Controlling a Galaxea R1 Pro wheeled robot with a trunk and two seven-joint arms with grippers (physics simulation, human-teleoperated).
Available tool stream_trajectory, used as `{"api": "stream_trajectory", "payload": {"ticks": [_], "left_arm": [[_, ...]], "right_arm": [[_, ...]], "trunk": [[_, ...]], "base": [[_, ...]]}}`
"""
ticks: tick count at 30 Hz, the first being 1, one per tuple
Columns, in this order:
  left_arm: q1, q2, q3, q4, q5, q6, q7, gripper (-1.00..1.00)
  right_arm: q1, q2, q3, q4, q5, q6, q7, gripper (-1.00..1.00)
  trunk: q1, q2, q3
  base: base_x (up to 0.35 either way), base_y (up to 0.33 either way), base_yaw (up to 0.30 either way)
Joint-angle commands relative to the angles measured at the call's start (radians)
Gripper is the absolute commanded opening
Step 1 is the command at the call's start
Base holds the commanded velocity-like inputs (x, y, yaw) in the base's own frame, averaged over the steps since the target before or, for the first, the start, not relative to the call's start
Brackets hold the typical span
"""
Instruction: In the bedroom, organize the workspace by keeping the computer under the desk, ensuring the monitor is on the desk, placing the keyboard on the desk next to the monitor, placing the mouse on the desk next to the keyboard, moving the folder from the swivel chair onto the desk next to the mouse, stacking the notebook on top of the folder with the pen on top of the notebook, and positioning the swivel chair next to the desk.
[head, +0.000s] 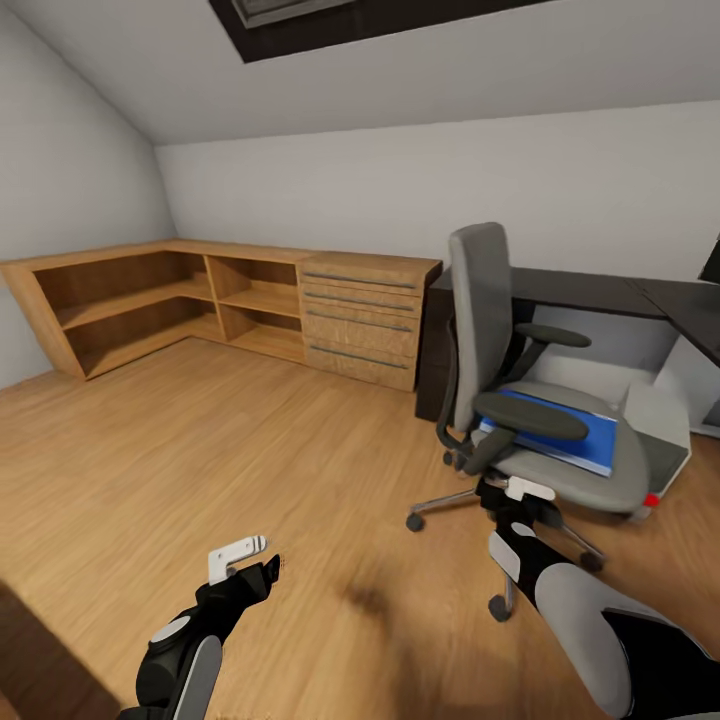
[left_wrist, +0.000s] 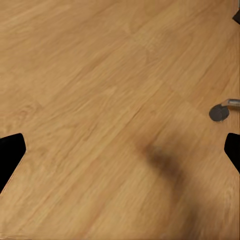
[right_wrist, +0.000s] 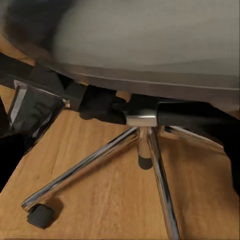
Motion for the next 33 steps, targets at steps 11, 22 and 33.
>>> {"api": "stream_trajectory", "payload": {"ticks": [11,22,33], "left_arm": [[-0.001,0.0,-0.001,-0.001,0.012,0.003,0.008,1.0],[-0.001,0.0,-0.001,-0.001,0.012,0.003,0.008,1.0],[-0.001,0.0,-0.001,-0.001,0.012,0.003,0.008,1.0]], "right_arm": [[-0.001,0.0,0.001,0.001,-0.004,-0.005,0.002,1.0],[-0.001,-0.001,0.001,0.001,-0.004,-0.005,0.003,1.0],[-0.001,-0.002,0.001,0.001,-0.004,-0.005,0.004,1.0]], "trunk": [[0.0,0.0,-0.001],[0.0,0.0,0.002],[0.0,0.0,0.008]], "base": [[-0.201,0.0,0.092],[-0.221,0.0,-0.098],[-0.005,0.0,-0.243]]}}
